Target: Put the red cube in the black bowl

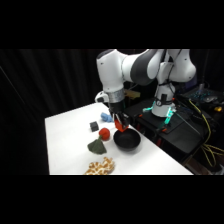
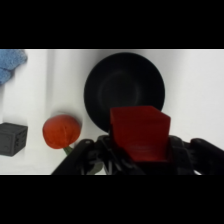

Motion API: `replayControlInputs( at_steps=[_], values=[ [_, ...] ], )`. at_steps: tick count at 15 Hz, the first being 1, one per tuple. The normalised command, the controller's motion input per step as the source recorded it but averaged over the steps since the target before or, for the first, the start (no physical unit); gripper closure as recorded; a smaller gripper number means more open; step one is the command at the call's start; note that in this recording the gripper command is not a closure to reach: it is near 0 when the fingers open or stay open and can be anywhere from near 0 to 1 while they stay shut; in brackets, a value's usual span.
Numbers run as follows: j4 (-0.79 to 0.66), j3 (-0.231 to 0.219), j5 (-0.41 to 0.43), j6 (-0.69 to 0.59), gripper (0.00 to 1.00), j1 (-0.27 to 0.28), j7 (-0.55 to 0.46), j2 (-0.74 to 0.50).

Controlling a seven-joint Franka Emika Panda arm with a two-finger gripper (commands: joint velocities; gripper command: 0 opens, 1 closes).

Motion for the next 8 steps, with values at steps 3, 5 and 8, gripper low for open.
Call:
replayControlInputs(
  at_steps=[3,5,8],
  values=[
    [-0.18,0.032,-0.095,0.25,1.0,0.033,0.09,0.05],
    [-0.05,0.023,-0.077,0.18,1.0,0.008,0.05,0.14],
    [0.08,0.021,-0.027,0.19,1.0,-0.035,-0.11,0.2]
  ],
)
